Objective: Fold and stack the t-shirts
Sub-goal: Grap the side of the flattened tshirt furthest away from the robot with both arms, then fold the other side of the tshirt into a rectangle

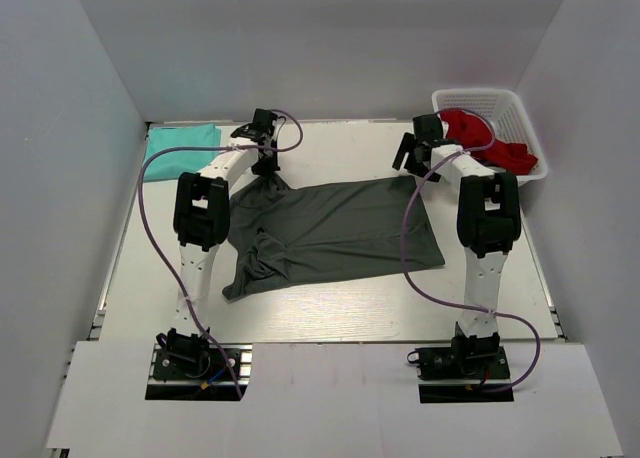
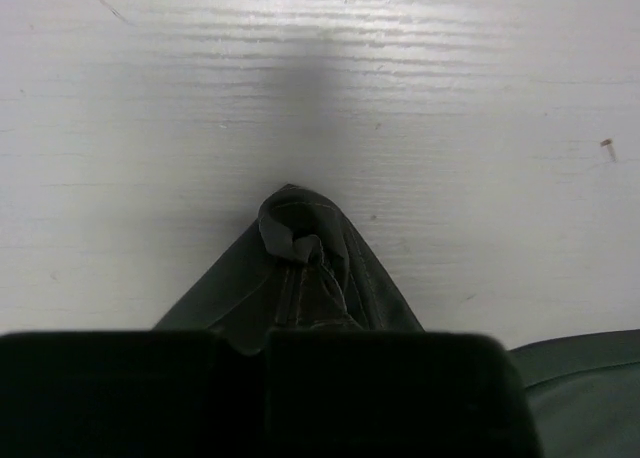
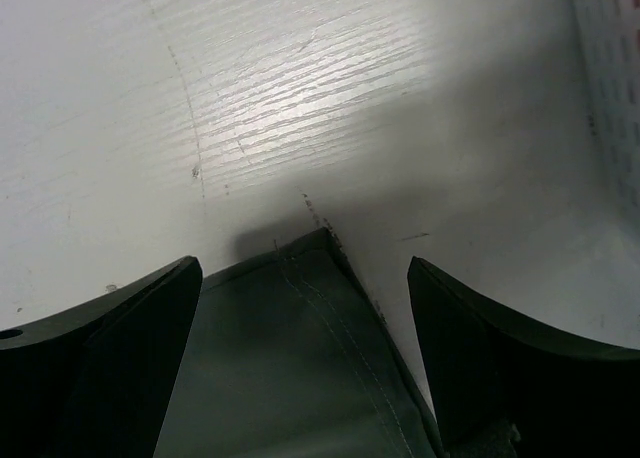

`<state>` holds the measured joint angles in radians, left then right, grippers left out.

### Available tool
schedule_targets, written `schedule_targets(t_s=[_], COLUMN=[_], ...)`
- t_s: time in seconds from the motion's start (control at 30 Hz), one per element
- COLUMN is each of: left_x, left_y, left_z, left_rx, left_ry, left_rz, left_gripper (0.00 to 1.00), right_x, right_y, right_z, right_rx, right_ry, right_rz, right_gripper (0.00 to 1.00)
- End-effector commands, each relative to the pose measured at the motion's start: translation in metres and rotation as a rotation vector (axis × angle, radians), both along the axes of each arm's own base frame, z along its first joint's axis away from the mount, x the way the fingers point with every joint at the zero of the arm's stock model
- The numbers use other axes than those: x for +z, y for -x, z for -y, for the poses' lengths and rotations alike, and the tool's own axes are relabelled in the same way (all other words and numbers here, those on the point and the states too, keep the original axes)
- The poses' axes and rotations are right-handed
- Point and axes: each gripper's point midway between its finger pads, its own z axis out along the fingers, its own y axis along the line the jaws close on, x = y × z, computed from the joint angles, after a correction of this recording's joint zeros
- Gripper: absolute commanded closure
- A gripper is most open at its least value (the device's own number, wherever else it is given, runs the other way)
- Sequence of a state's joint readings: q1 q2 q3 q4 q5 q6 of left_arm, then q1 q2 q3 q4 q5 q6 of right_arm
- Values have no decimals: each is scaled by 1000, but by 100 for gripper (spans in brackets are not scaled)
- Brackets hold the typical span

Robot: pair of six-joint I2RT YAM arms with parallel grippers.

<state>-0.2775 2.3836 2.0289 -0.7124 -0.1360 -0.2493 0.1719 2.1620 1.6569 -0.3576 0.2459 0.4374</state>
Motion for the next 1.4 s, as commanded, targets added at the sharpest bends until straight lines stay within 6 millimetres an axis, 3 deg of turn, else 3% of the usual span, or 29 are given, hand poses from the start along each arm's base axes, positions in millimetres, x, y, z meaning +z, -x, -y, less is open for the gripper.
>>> schedule_targets(t_s=[0.0,0.03,0.13,0.2,0.23,0.3,0.43,0.5,0.53,0.57,0.6,0.77,0.83,0.87,0.9,0.97,1.0,1.03,1.07,1.13,1.17,1.2,1.23,1.37], left_x=[22,34,40,61,56,72,69,76,78,73,82,102,100,113,108,125,119,122,125,130,133,124,140,135], left_y=[0,0,3,0,3,2,13,16,16,19,19,28,37,39,46,55,64,69,75,96,102,114,124,169], left_z=[0,0,-5,-4,-5,-5,-7,-8,-8,-9,-9,-11,-13,-13,-14,-15,-16,-19,-20,-22,-21,-19,-21,-26], left_rx=[-14,-13,6,14,15,15,22,29,29,29,29,36,45,52,64,65,79,94,103,122,124,124,142,195], left_ry=[7,13,29,50,46,54,55,64,67,63,68,82,86,102,106,130,137,138,147,182,202,205,235,286], left_rz=[53,78,109,160,149,177,159,172,180,167,183,212,205,234,217,248,236,239,241,243,252,233,266,250], left_gripper=[100,100,100,100,100,100,100,100,100,100,100,100,100,100,100,100,100,100,100,100,100,100,100,100], right_x=[3,4,-4,-10,-13,-19,-25,-29,-30,-26,-26,5,22,25,41,36,56,60,49,66,57,64,67,76], right_y=[-8,-9,-9,-8,-4,0,9,12,14,11,12,2,2,3,3,12,11,11,22,24,32,33,37,54], right_z=[-3,-7,-11,-13,-13,-12,-9,-9,-8,-10,-10,-12,-14,-14,-15,-14,-16,-15,-15,-16,-15,-14,-13,-7], right_rx=[7,22,44,53,53,34,27,32,34,36,35,61,72,76,81,90,98,97,105,112,117,114,114,100], right_ry=[-40,-56,-66,-72,-64,-72,-61,-58,-57,-59,-60,-53,-61,-59,-65,-64,-77,-77,-71,-78,-76,-77,-75,-61], right_rz=[3,6,-8,-25,-41,-50,-72,-81,-87,-75,-77,9,56,66,111,121,171,192,167,217,195,210,218,250], right_gripper=[10,10,14,20,22,34,56,74,78,88,100,100,100,100,100,100,100,100,100,100,100,100,100,100])
